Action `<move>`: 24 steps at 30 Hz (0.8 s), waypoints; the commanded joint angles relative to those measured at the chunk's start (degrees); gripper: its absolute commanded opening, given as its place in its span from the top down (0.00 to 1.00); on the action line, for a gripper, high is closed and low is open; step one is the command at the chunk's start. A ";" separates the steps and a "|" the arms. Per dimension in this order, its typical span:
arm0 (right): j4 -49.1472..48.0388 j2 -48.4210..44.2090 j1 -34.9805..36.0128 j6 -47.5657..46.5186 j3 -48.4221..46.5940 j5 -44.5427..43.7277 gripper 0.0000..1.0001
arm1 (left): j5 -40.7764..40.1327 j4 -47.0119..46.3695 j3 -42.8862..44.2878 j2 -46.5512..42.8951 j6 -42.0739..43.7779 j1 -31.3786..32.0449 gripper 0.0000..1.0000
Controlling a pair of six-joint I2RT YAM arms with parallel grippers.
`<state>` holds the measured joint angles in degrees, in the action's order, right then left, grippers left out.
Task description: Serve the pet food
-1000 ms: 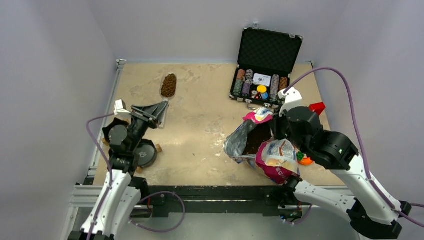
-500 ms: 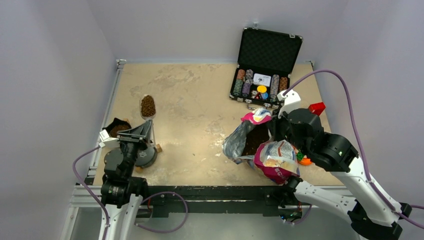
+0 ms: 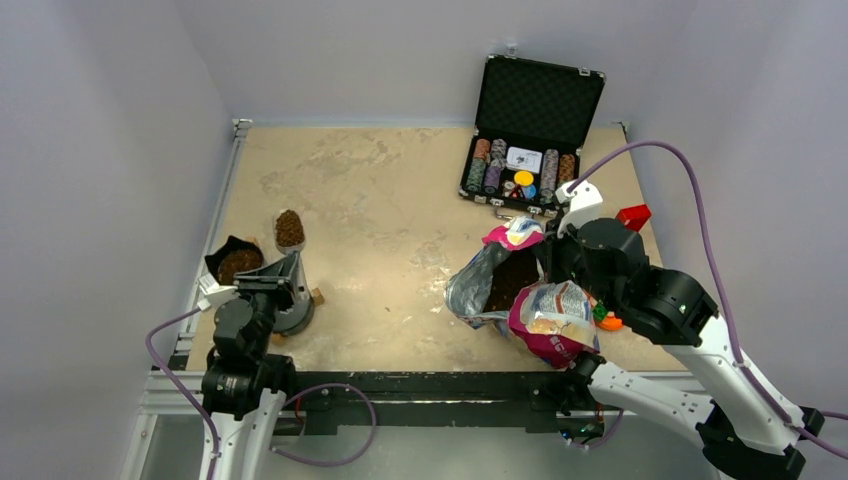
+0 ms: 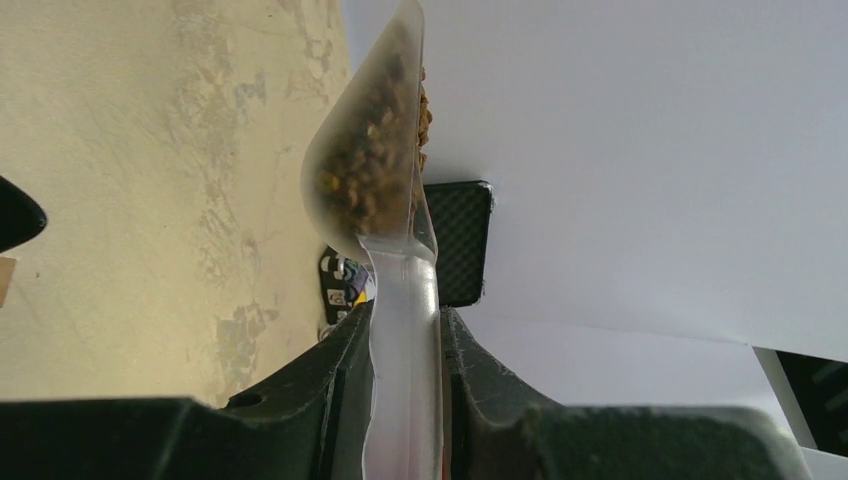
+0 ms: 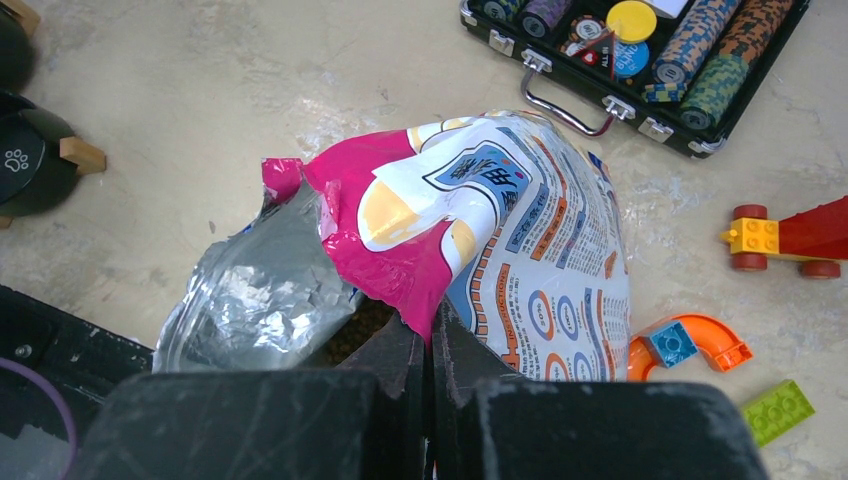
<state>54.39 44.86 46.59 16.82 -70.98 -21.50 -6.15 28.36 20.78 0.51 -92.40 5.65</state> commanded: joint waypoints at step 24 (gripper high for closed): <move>-8.63 -1.71 0.43 -0.96 -1.05 1.11 1.00 | -10.39 -21.37 -9.85 -0.91 -3.27 -0.20 1.00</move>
<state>54.37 44.95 46.59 16.36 -70.96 -21.52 -12.29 17.85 13.82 0.45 -93.54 5.65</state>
